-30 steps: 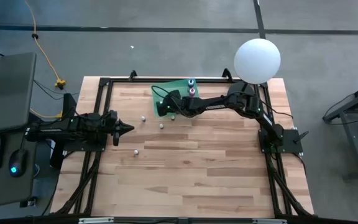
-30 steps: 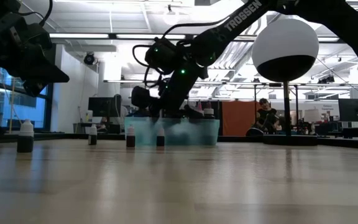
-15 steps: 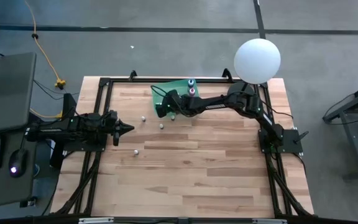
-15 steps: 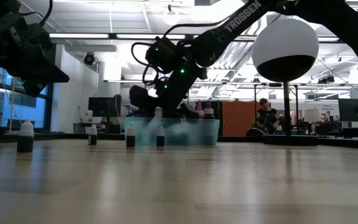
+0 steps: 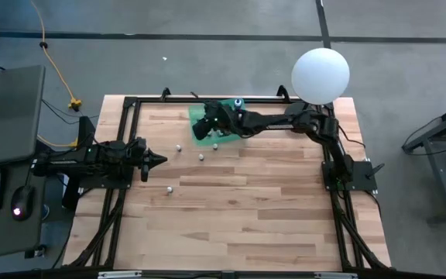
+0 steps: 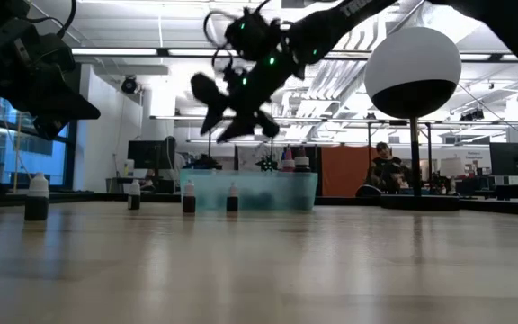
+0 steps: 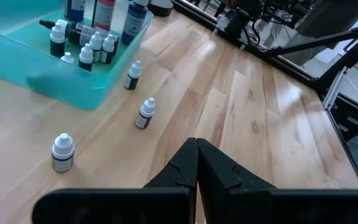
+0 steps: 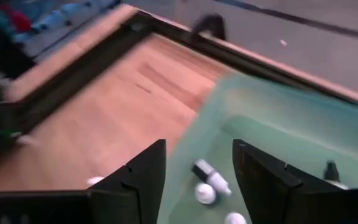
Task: Pick & Place food coloring
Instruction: Put the small purple food coloring into the bin
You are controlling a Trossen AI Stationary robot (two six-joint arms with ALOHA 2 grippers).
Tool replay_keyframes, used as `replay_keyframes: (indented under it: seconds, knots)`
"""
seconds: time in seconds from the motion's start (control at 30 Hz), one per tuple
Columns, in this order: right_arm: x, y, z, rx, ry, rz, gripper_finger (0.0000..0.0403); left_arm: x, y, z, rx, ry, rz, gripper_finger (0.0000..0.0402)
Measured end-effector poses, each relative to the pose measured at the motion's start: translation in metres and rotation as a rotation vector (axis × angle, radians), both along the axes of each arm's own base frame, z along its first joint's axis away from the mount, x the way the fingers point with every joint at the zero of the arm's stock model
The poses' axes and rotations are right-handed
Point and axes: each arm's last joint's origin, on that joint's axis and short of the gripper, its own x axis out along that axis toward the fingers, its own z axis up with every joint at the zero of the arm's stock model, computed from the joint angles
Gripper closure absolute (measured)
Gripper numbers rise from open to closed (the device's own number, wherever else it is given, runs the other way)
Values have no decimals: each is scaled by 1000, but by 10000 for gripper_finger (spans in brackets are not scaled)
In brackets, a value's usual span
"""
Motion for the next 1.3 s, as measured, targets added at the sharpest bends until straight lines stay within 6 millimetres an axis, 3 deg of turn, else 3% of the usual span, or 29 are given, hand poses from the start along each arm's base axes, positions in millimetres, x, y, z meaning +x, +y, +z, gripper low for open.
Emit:
replay_keyframes:
  seconds: [0.3,0.47,0.6,0.77,0.97,1.1,1.3]
  knots:
    - [-7,37,41,41,-45,355,243,0,0,0,0,-1,0,401]
    - [-6,68,40,76,-4,556,247,0,0,0,0,-1,-1,401]
    - [-11,93,30,97,132,627,245,0,0,0,0,-1,-1,401]
    - [-21,119,18,130,297,463,252,0,0,0,0,0,-2,401]
    - [-25,133,14,142,295,144,257,0,0,0,0,0,-1,401]
    - [-24,131,10,153,250,-7,243,0,0,0,-1,0,-2,401]
    - [-14,116,-12,212,191,-157,211,0,0,0,0,0,-2,401]
